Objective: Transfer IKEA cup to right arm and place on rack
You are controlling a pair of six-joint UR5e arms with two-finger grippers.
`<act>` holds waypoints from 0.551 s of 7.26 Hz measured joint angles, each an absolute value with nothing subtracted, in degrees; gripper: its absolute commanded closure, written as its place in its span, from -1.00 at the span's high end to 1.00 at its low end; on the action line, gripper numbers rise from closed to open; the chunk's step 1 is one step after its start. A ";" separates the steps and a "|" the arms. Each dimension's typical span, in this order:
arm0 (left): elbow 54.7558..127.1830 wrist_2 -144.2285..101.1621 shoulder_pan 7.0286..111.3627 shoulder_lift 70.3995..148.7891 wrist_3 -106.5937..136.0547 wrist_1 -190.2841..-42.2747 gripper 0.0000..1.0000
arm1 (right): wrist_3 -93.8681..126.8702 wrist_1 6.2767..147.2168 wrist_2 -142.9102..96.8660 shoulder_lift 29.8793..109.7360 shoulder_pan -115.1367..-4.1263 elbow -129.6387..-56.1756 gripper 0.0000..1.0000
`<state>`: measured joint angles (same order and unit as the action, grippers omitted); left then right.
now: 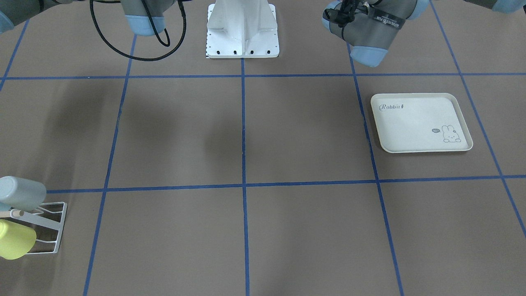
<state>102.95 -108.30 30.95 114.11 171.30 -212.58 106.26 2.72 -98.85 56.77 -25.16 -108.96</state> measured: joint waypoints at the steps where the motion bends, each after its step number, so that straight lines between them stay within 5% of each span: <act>1: 102.98 -108.29 30.87 114.14 171.30 -212.60 -1.00 | 106.26 2.73 -98.48 56.66 -24.97 -108.90 0.53; 2: 103.04 -108.27 30.78 114.16 171.30 -212.62 -1.00 | 106.26 2.74 -98.29 56.52 -24.85 -108.79 0.32; 3: 102.98 -108.28 30.66 114.17 171.28 -212.75 -0.38 | 106.26 2.73 -98.21 56.41 -24.82 -108.68 0.01; 4: 102.80 -108.29 30.62 114.16 171.17 -213.11 0.99 | 106.26 2.65 -98.17 56.39 -24.80 -108.59 -0.31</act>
